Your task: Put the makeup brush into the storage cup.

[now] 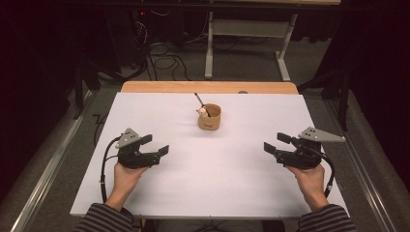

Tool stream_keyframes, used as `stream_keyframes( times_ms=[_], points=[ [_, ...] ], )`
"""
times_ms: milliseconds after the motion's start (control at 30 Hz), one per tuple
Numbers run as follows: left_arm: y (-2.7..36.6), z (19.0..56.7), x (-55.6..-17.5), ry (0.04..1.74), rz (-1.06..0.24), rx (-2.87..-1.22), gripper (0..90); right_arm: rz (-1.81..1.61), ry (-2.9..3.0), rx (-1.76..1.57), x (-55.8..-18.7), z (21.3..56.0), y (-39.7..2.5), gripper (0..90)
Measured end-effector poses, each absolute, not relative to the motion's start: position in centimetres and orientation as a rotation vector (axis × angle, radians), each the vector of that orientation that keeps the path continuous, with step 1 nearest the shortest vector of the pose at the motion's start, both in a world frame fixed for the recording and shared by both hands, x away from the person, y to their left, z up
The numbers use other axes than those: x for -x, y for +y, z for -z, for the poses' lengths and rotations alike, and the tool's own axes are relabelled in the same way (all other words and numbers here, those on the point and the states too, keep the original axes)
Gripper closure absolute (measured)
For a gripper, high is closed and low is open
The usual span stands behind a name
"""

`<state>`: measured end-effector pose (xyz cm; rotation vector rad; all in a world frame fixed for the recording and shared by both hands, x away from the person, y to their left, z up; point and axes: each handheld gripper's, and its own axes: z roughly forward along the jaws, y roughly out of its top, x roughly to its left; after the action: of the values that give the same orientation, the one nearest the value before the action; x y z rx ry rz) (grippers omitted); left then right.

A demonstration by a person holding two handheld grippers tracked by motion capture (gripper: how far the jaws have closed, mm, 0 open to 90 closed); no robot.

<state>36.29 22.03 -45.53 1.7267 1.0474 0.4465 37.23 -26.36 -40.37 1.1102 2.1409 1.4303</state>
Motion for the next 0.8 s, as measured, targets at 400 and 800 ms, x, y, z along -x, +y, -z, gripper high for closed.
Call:
stream_keyframes(
  times_ms=[400,800],
  points=[
    [22.0,45.5,-36.3,1.053,-0.445,-1.721,19.5,-1.397,2.11,-1.129,-37.3,41.6,-26.7,31.7],
    [22.1,45.5,-36.3,1.053,-0.447,-1.719,19.5,-1.362,2.085,-1.152,-37.6,42.3,-26.6,31.9]
  ],
)
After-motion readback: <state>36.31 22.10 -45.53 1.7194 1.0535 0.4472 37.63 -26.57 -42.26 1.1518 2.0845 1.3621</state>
